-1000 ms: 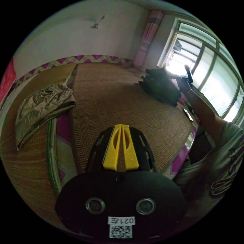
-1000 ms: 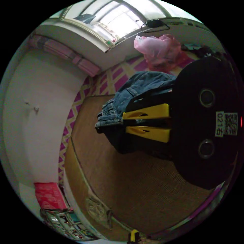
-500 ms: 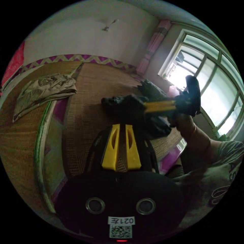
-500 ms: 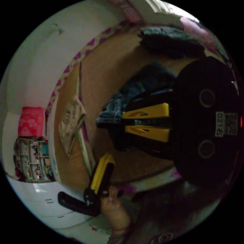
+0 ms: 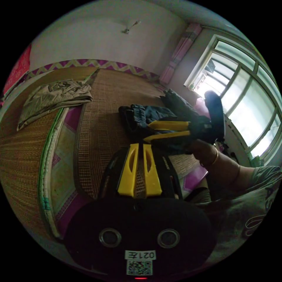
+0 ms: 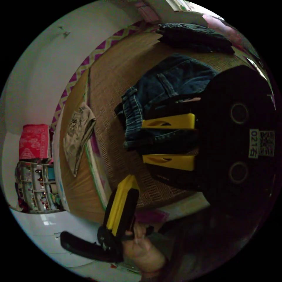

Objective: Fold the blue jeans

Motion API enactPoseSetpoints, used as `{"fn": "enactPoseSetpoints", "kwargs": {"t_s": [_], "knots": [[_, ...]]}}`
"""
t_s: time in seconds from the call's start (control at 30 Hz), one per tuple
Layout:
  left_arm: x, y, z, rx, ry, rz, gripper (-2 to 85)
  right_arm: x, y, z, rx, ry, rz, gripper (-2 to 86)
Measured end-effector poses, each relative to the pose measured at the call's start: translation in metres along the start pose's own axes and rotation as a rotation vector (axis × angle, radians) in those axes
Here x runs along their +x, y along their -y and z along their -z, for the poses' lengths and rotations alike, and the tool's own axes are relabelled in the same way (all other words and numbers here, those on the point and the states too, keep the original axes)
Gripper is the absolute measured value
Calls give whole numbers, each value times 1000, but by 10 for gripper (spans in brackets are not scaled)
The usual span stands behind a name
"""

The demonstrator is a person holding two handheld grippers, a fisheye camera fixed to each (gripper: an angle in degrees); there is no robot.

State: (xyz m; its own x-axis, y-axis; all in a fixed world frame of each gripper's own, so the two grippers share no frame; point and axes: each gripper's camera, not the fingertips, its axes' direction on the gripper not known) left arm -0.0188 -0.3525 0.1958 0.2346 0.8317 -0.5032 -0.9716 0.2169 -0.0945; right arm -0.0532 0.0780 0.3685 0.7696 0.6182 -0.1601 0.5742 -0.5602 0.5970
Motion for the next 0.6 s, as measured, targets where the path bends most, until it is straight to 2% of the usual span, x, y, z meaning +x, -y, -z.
{"fn": "enactPoseSetpoints", "kwargs": {"t_s": [0.13,0.2,0.27,0.4,0.47,0.6], "knots": [[9,-13,-23,10,18,4,-8,63,9,42,116,18,-154,55],[16,-21,-39,15,25,-3,-7,155,-10,123,267,161,-322,50],[24,-25,-54,10,24,-23,-3,228,-41,200,393,186,-433,48],[54,-30,-97,33,-2,-110,39,375,-156,379,615,58,-672,48],[72,-31,-121,23,-33,-169,50,426,-211,433,631,-42,-774,48],[124,-32,-186,-26,-68,-333,59,532,-345,467,568,-138,-1039,49]]}}
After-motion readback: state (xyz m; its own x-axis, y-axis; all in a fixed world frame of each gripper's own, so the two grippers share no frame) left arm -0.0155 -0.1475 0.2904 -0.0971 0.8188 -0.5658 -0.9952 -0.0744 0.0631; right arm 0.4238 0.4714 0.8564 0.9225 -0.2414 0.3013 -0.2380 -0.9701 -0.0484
